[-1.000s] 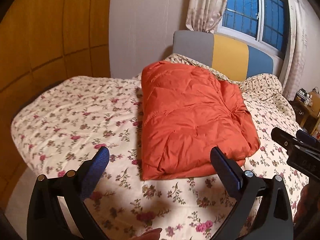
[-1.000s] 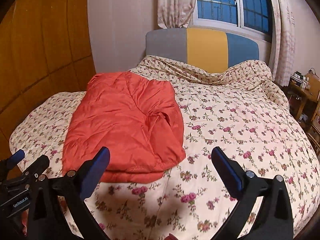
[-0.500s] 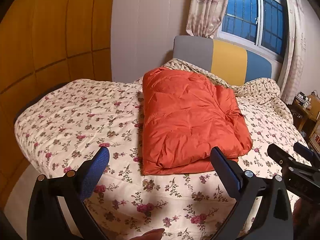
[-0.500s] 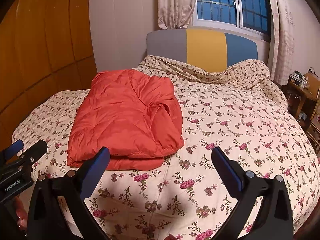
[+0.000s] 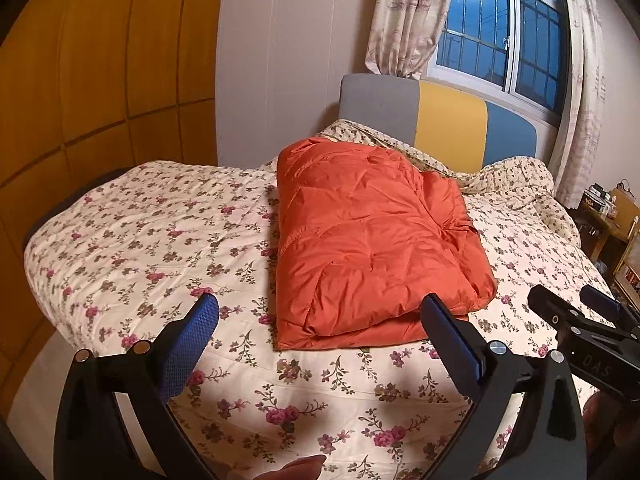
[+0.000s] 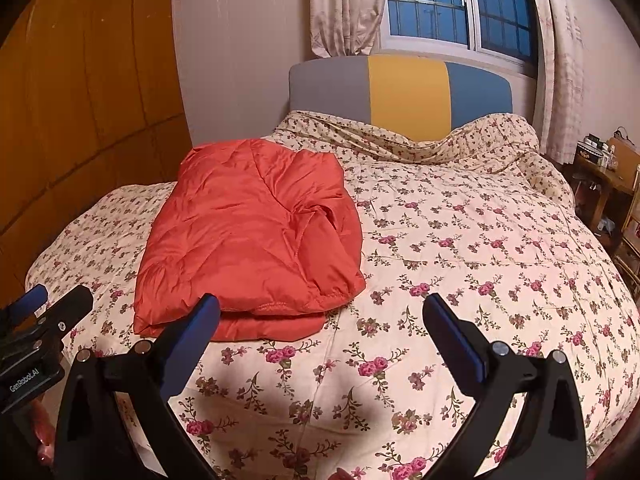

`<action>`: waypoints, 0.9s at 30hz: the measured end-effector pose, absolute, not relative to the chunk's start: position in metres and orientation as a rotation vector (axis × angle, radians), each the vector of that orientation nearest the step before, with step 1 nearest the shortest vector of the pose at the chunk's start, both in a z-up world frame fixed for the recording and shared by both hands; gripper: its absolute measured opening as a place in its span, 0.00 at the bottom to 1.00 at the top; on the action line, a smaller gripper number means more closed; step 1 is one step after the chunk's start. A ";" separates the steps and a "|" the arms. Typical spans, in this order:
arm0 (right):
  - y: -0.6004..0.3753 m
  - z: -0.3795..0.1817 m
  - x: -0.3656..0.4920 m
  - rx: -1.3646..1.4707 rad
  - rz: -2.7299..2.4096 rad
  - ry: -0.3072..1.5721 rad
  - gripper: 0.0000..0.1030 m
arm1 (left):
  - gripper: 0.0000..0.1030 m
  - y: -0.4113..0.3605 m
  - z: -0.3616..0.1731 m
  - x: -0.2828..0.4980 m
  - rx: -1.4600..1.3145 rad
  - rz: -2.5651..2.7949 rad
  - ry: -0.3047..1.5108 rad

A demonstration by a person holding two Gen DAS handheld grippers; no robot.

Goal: Fold large clothes

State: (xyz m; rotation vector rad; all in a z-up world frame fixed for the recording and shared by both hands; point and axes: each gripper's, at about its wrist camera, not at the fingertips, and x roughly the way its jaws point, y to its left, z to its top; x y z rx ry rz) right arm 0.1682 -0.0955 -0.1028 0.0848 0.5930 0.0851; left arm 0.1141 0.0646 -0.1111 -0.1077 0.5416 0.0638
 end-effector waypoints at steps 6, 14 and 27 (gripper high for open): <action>-0.094 -0.104 0.168 0.088 0.094 0.600 0.98 | 0.97 0.064 -0.112 0.114 -0.113 0.060 0.543; -0.095 -0.104 0.168 0.092 0.093 0.601 0.98 | 0.97 0.063 -0.113 0.114 -0.114 0.057 0.547; -0.094 -0.104 0.167 0.095 0.097 0.610 0.98 | 0.97 0.063 -0.115 0.113 -0.113 0.062 0.550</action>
